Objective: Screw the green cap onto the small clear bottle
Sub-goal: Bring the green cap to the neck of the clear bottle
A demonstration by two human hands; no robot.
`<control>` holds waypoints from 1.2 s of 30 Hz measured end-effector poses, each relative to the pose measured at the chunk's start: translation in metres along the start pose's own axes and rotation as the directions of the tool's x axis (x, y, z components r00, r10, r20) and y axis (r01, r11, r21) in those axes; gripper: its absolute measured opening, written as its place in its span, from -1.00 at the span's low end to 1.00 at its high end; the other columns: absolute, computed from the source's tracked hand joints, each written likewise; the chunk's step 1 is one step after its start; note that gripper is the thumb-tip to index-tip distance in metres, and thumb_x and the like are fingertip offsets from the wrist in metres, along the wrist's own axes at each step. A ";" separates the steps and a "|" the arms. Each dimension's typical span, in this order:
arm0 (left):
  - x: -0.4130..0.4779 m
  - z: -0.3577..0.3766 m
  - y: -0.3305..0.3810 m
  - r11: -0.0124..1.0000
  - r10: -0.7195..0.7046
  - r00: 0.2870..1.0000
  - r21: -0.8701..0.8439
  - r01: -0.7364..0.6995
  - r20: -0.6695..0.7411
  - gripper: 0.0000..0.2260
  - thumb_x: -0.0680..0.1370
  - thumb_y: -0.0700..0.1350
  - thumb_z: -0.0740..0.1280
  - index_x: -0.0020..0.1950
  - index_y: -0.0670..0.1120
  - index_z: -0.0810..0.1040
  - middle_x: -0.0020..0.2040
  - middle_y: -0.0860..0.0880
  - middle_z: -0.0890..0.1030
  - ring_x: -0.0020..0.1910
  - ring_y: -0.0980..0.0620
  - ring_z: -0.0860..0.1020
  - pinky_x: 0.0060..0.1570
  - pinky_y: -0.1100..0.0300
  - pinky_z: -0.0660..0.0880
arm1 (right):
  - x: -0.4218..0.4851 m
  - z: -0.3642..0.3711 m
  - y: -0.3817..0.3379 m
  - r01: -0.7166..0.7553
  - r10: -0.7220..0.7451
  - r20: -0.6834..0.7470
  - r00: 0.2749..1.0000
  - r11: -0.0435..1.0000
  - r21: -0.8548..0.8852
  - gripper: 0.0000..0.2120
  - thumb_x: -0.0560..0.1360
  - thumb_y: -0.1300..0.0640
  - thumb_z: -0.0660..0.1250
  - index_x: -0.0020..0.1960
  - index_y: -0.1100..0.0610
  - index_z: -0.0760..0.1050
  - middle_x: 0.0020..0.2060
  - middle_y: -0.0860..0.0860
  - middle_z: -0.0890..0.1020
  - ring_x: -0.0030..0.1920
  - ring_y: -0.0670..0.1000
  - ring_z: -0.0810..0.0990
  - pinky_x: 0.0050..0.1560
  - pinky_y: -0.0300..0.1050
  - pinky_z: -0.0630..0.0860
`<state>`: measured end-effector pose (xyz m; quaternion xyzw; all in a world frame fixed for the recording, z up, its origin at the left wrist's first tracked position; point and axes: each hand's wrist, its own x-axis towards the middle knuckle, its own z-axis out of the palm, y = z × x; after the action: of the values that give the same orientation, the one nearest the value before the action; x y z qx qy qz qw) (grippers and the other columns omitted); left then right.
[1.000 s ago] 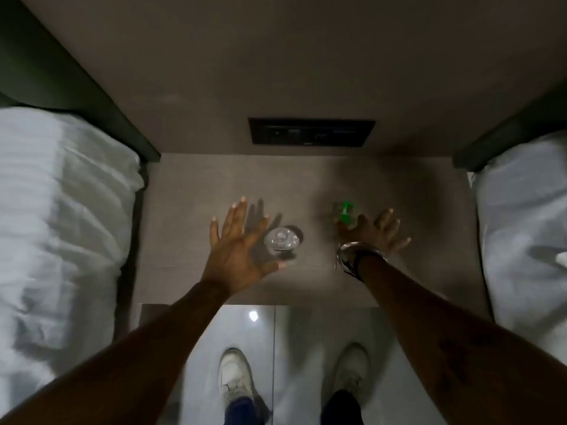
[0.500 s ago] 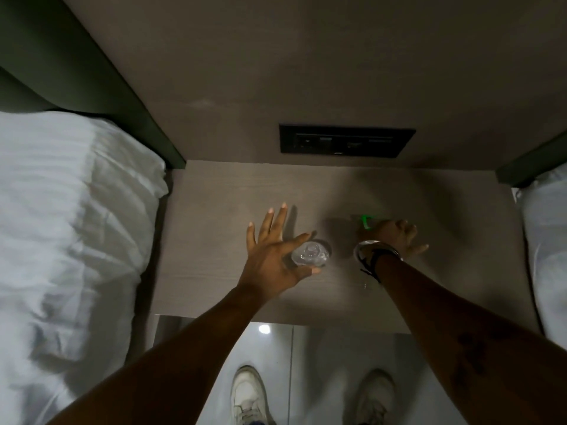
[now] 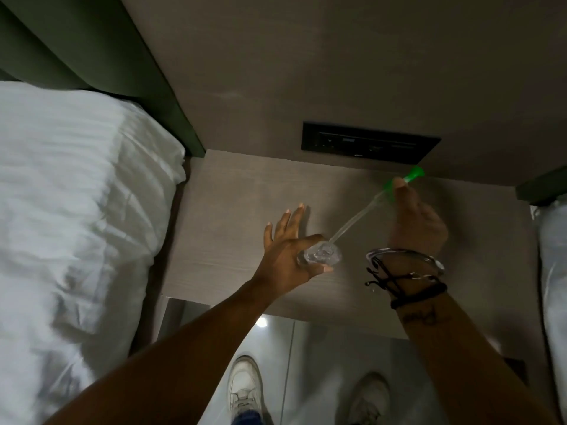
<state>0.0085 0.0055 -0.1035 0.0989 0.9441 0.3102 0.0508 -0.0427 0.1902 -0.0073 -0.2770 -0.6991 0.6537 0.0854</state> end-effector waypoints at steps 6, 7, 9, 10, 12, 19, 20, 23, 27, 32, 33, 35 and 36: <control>-0.001 0.002 0.001 0.999 -0.026 1.000 -0.031 0.026 -0.004 -0.52 0.28 0.35 0.41 0.14 0.21 0.55 0.55 0.03 -0.06 0.50 -0.02 -0.13 0.37 -0.22 -0.18 | -0.023 0.021 0.006 0.204 -0.208 -0.049 0.977 0.977 -0.068 -0.74 0.26 -0.24 0.39 -0.10 -0.19 0.59 0.25 0.01 0.59 0.31 -0.03 0.48 0.33 0.13 0.42; -0.002 0.002 0.001 0.999 -0.029 1.000 -0.039 0.029 -0.002 -0.52 0.28 0.35 0.40 0.13 0.21 0.55 0.56 -0.01 -0.02 0.51 -0.05 -0.11 0.37 -0.22 -0.17 | -0.026 0.019 0.007 0.230 -0.233 -0.025 0.972 0.969 -0.092 -0.79 0.28 -0.25 0.38 -0.12 -0.23 0.56 0.27 0.00 0.58 0.32 -0.02 0.46 0.34 0.14 0.41; -0.002 0.001 0.001 0.998 -0.028 1.000 -0.051 0.028 -0.004 -0.54 0.28 0.34 0.40 0.11 0.20 0.56 0.57 -0.06 0.02 0.52 -0.10 -0.07 0.37 -0.23 -0.17 | -0.030 0.014 0.009 0.272 -0.272 0.018 0.962 0.952 -0.142 -0.83 0.31 -0.23 0.36 -0.13 -0.23 0.54 0.30 0.02 0.55 0.34 0.02 0.43 0.34 0.16 0.39; -0.003 0.001 0.002 0.998 -0.033 0.999 -0.057 0.033 -0.005 -0.54 0.28 0.33 0.41 0.10 0.19 0.57 0.57 -0.07 0.02 0.51 -0.09 -0.08 0.36 -0.21 -0.17 | -0.031 0.013 0.012 0.288 -0.285 0.042 0.958 0.943 -0.164 -0.79 0.33 -0.20 0.37 -0.10 -0.15 0.57 0.30 0.04 0.54 0.35 0.04 0.43 0.34 0.17 0.39; -0.002 0.000 0.003 0.996 -0.052 0.999 -0.067 0.052 0.001 -0.56 0.29 0.31 0.44 0.11 0.19 0.57 0.57 -0.05 0.01 0.51 -0.07 -0.09 0.36 -0.18 -0.20 | -0.034 0.010 0.017 0.343 -0.334 0.080 0.939 0.912 -0.223 -0.74 0.37 -0.09 0.42 -0.02 0.03 0.61 0.32 0.09 0.52 0.35 0.07 0.41 0.34 0.17 0.38; -0.004 -0.003 0.007 0.995 -0.074 0.997 -0.064 0.075 0.021 -0.54 0.31 0.27 0.46 0.16 0.18 0.55 0.57 -0.04 0.01 0.52 -0.08 -0.09 0.37 -0.20 -0.18 | -0.047 -0.006 0.048 0.648 -0.469 0.477 0.743 0.683 -0.338 -0.69 0.37 -0.02 0.41 -0.04 0.21 0.63 0.34 0.20 0.47 0.34 0.16 0.41 0.34 -0.02 0.27; -0.005 -0.003 0.007 0.995 -0.067 0.998 -0.079 0.069 0.019 -0.55 0.32 0.26 0.46 0.16 0.17 0.56 0.57 -0.04 0.02 0.51 -0.05 -0.10 0.37 -0.20 -0.18 | -0.048 -0.007 0.053 0.670 -0.447 0.532 0.719 0.649 -0.361 -0.66 0.36 -0.05 0.41 -0.04 0.20 0.63 0.33 0.20 0.48 0.32 0.20 0.43 0.32 0.03 0.29; -0.006 -0.002 0.005 0.993 -0.052 0.998 -0.102 0.053 0.018 -0.57 0.32 0.27 0.45 0.12 0.15 0.58 0.57 -0.03 0.03 0.50 -0.01 -0.12 0.38 -0.20 -0.18 | -0.049 -0.009 0.067 0.665 -0.367 0.598 0.713 0.623 -0.411 -0.64 0.36 -0.09 0.42 0.00 0.17 0.63 0.33 0.18 0.48 0.29 0.22 0.45 0.31 0.18 0.33; -0.007 0.002 0.004 0.991 -0.067 0.998 -0.116 0.068 0.005 -0.58 0.32 0.27 0.44 0.11 0.15 0.58 0.56 -0.04 0.07 0.51 -0.08 -0.06 0.37 -0.19 -0.16 | -0.047 -0.007 0.077 0.624 -0.340 0.559 0.757 0.632 -0.460 -0.68 0.32 0.02 0.53 0.00 0.14 0.59 0.36 0.17 0.46 0.36 0.19 0.40 0.34 0.27 0.32; -0.008 0.005 0.005 0.991 -0.080 0.997 -0.108 0.080 0.006 -0.56 0.33 0.27 0.40 0.13 0.12 0.59 0.56 -0.06 0.10 0.51 -0.08 -0.03 0.38 -0.25 -0.12 | -0.052 -0.004 0.082 0.591 -0.333 0.512 0.792 0.629 -0.505 -0.53 0.31 -0.15 0.47 0.04 0.14 0.49 0.35 0.17 0.44 0.35 0.14 0.38 0.32 0.24 0.36; -0.008 0.005 0.005 0.990 -0.083 0.997 -0.113 0.083 0.006 -0.55 0.33 0.28 0.38 0.14 0.12 0.59 0.56 -0.06 0.11 0.51 -0.07 -0.03 0.38 -0.24 -0.12 | -0.052 -0.003 0.083 0.572 -0.315 0.506 0.803 0.646 -0.506 -0.44 0.28 -0.20 0.48 0.10 0.14 0.48 0.37 0.17 0.42 0.36 0.13 0.37 0.33 0.18 0.36; -0.009 0.003 0.004 0.986 -0.083 0.997 -0.141 0.083 0.004 -0.54 0.33 0.26 0.42 0.16 0.10 0.58 0.56 -0.04 0.10 0.52 -0.05 -0.04 0.38 -0.22 -0.14 | -0.050 -0.003 0.086 0.553 -0.290 0.524 0.801 0.693 -0.463 -0.38 0.29 -0.24 0.44 0.19 0.13 0.50 0.42 0.17 0.37 0.39 0.11 0.33 0.32 0.05 0.33; -0.009 0.002 0.004 0.985 -0.081 0.997 -0.155 0.080 0.003 -0.54 0.34 0.24 0.45 0.18 0.10 0.58 0.56 -0.03 0.10 0.52 -0.03 -0.05 0.38 -0.21 -0.15 | -0.049 -0.003 0.086 0.560 -0.291 0.546 0.785 0.709 -0.428 -0.44 0.32 -0.21 0.42 0.18 0.12 0.53 0.43 0.17 0.36 0.39 0.10 0.31 0.31 0.01 0.31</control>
<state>0.0181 0.0078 -0.1031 0.0559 0.9205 0.3805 0.0694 0.0231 0.1675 -0.0779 0.0396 -0.9069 0.4194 -0.0085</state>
